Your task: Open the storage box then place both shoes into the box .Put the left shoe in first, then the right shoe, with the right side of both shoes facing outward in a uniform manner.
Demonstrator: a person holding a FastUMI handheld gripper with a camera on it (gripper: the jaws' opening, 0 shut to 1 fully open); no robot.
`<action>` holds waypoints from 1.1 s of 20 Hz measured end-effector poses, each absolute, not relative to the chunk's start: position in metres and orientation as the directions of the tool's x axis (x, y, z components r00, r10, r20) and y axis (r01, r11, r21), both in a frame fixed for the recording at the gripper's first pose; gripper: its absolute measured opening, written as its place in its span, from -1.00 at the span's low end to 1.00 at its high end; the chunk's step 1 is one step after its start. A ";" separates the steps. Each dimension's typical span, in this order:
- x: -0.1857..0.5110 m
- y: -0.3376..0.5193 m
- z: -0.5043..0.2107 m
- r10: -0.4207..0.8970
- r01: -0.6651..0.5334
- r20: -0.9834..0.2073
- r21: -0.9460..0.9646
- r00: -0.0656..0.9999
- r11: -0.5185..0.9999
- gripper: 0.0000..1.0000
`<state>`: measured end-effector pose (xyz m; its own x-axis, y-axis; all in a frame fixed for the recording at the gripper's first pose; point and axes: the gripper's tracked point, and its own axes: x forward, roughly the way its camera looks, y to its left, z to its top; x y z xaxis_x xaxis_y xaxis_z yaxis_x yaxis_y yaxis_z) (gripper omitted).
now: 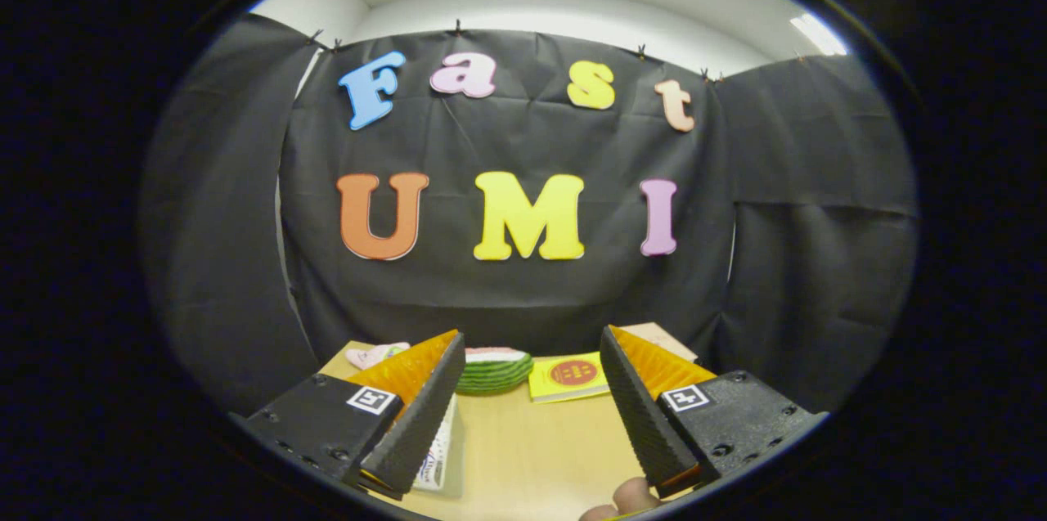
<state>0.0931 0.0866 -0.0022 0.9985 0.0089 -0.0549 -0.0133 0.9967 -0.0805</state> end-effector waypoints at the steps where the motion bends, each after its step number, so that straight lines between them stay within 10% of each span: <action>1: 0.083 0.082 0.001 0.005 -0.008 -0.035 -0.081 0.999 0.997 1.00; 22: 0.006 0.036 -0.028 0.036 -0.037 -0.025 -0.054 0.999 0.998 1.00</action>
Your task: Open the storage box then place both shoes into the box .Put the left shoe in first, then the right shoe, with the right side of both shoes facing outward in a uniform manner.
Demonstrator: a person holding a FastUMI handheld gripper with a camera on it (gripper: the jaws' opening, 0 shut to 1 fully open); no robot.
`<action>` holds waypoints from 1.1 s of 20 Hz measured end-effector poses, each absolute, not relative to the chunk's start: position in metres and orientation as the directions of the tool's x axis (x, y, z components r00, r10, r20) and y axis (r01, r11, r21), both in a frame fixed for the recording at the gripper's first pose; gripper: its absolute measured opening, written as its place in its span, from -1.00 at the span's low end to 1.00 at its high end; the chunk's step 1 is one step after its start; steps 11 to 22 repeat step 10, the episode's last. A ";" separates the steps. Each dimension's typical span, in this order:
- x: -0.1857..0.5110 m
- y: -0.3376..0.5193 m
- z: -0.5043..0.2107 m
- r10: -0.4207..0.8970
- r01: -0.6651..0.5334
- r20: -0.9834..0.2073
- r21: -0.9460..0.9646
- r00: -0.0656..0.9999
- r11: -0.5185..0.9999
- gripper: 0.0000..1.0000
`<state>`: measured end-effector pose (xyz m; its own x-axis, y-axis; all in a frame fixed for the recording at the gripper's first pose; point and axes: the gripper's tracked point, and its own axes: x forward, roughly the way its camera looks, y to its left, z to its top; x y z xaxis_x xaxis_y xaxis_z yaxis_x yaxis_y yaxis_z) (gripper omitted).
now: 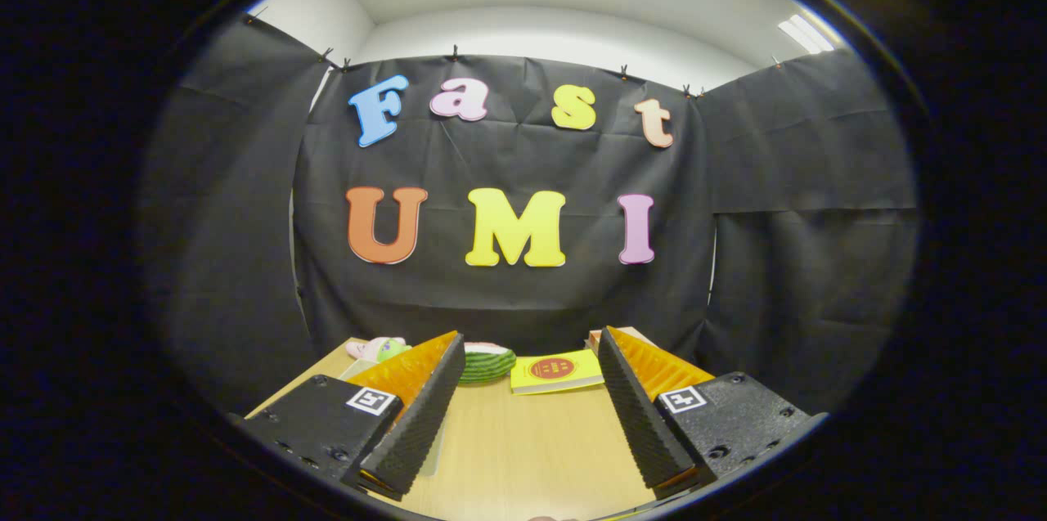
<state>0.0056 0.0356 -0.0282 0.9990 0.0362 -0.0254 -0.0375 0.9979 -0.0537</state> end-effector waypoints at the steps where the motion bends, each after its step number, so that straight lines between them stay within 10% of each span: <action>1: 0.002 0.034 -0.028 0.037 -0.038 -0.021 -0.056 0.999 0.998 1.00; 22: -0.021 0.031 -0.040 0.058 -0.059 -0.025 -0.051 0.998 0.997 1.00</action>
